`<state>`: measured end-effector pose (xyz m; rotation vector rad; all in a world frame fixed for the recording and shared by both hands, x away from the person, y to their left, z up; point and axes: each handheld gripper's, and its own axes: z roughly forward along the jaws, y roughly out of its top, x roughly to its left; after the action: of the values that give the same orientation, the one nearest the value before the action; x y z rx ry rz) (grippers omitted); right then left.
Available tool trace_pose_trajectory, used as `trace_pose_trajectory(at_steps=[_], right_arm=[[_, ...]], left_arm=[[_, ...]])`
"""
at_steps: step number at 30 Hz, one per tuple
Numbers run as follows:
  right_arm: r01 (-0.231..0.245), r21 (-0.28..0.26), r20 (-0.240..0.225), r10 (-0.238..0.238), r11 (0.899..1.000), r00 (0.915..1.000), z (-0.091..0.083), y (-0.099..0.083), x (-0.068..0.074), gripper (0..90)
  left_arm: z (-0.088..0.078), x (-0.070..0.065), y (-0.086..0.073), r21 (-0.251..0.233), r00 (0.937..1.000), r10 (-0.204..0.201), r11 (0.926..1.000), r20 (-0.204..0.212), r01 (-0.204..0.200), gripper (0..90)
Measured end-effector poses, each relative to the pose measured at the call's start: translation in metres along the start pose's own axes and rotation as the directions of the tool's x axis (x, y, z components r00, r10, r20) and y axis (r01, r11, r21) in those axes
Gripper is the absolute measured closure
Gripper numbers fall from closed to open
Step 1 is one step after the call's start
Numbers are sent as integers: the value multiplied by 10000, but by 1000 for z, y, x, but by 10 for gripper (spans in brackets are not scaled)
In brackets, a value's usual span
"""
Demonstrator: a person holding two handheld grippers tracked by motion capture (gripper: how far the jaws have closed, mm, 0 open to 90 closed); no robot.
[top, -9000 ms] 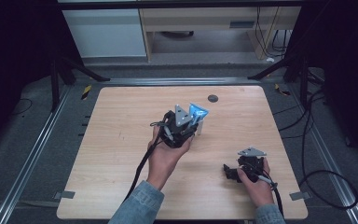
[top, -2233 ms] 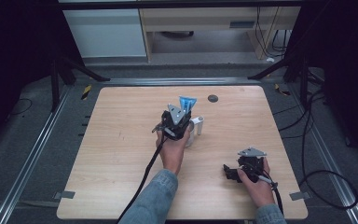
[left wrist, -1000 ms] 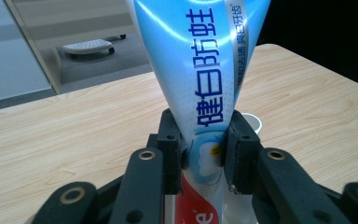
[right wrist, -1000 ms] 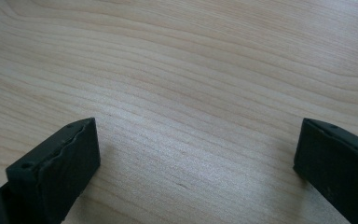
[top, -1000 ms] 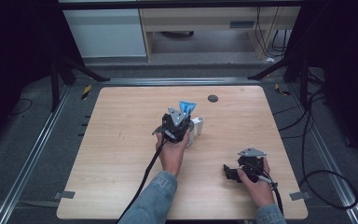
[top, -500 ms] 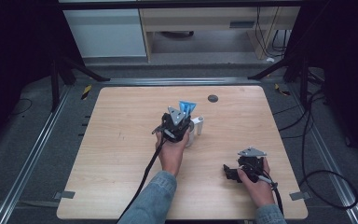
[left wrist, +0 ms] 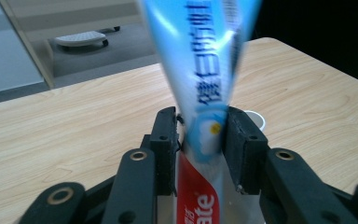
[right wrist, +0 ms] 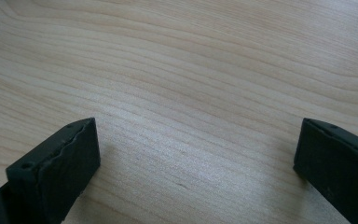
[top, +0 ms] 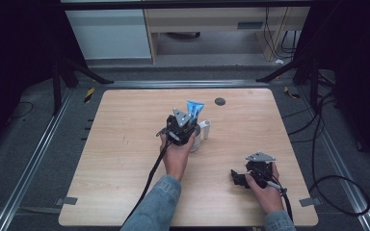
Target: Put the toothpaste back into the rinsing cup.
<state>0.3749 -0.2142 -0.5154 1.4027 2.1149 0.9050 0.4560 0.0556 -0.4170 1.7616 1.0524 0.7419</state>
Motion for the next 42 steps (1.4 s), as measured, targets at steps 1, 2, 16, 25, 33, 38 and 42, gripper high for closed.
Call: trace_pose_trajectory(at_steps=[1, 2, 16, 25, 33, 38, 42], right_arm=[[-12, 11, 2, 12, 10000, 10000, 0, 0, 0, 4], [-12, 11, 2, 12, 10000, 10000, 0, 0, 0, 4], [-15, 11, -6, 15, 10000, 10000, 0, 0, 0, 4], [-11, 10, -4, 11, 10000, 10000, 0, 0, 0, 4], [1, 1, -2, -1, 10000, 10000, 0, 0, 0, 4], [-13, 11, -4, 13, 10000, 10000, 0, 0, 0, 4], [4, 0, -1, -4, 10000, 10000, 0, 0, 0, 4]], left_arm=[[0, 0, 1, 3, 10000, -11, 10000, 15, 11, 664], [1, 0, 1, 17, 10000, -22, 10000, 62, 22, 664], [-1, 1, 2, 67, 10000, 23, 10000, 40, -23, 665], [-2, 1, 3, 59, 9999, 167, 9998, 12, -167, 549], [-5, 4, 5, 125, 9998, 57, 9999, 188, -59, 388], [-3, 6, 4, 294, 9992, -18, 9996, 398, 7, 335], [-3, 6, 4, 383, 9991, 34, 9993, 422, -51, 324]])
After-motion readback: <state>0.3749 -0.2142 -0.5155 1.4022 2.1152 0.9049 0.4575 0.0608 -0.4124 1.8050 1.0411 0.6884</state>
